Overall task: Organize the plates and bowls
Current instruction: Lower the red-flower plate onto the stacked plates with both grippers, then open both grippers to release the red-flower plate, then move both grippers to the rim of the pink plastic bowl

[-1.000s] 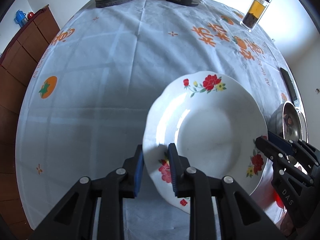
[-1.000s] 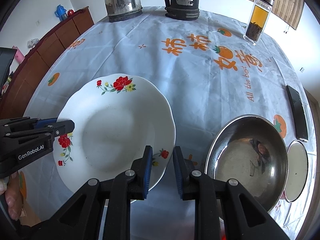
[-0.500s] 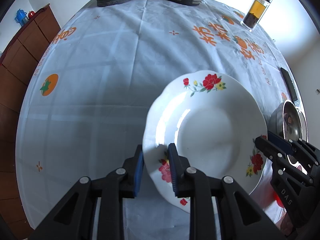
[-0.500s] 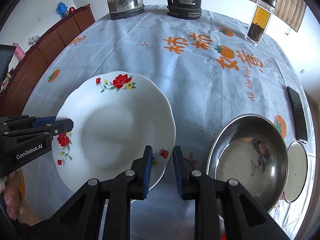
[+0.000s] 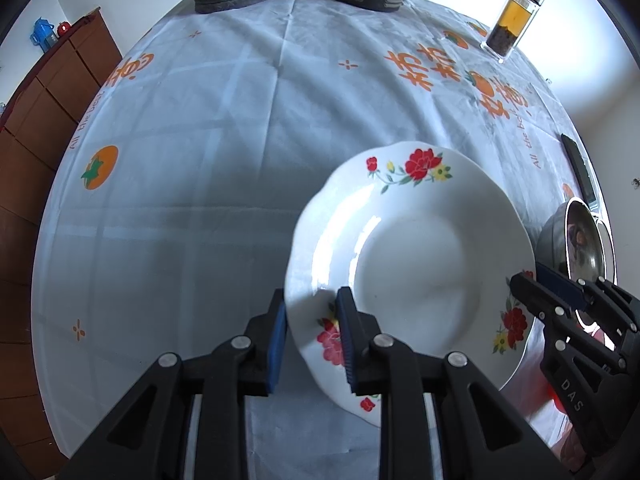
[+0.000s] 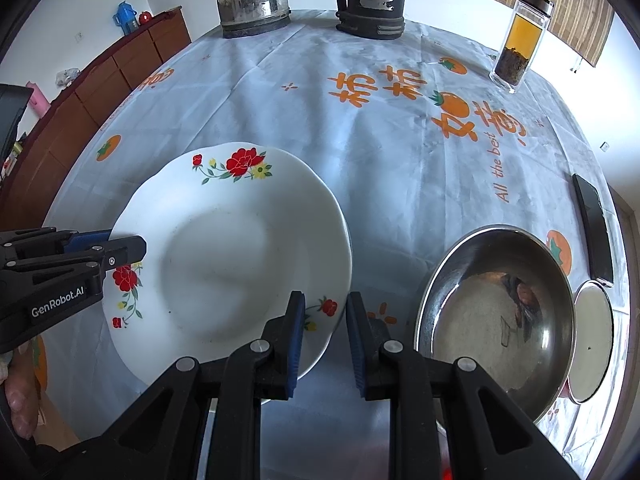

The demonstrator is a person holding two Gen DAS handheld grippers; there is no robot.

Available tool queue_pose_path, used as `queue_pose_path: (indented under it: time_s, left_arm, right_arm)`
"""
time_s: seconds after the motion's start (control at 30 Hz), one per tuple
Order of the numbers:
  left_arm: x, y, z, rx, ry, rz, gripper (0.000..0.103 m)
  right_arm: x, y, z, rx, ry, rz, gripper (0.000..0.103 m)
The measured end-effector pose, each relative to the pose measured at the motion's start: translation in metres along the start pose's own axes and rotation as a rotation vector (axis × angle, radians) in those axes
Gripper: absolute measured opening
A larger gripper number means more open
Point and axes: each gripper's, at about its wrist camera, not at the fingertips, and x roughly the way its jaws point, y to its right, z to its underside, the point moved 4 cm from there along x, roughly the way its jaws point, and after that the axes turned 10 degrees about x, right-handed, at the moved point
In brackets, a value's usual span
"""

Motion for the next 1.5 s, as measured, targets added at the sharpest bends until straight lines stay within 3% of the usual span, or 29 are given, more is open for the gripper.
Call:
queue_pose_path:
  time_s: [0.13,0.2,0.3,0.73,0.93,1.2,1.5]
  left_arm:
    - [-0.001,-0.001,0.001,-0.012,-0.005,0.008,0.024]
    - [-0.004,-0.002,0.001,-0.024,0.005,0.0,0.028]
    - [-0.008,-0.004,0.001,-0.028,0.019,-0.01,0.034]
    - [-0.016,-0.01,0.008,-0.064,0.024,-0.03,0.039]
    - [-0.03,0.003,0.008,-0.032,0.046,-0.034,0.039]
    - [-0.039,0.043,0.01,0.06,0.035,0.016,0.039]
    - [-0.057,0.118,0.008,0.25,0.045,0.115,0.039]
  right_arm:
    - [0.0,0.0,0.0,0.007,0.005,-0.004,0.027]
    - [0.0,-0.002,0.0,0.006,0.002,-0.019,0.042]
    - [-0.009,-0.006,-0.003,-0.004,0.048,-0.036,0.054]
    - [-0.021,-0.015,0.0,-0.033,0.079,-0.058,0.055]
    - [-0.035,-0.012,0.006,-0.026,0.102,-0.076,0.055]
    - [-0.067,0.011,0.022,0.012,0.163,-0.073,0.055]
    - [-0.107,0.082,0.053,0.143,0.226,-0.011,0.051]
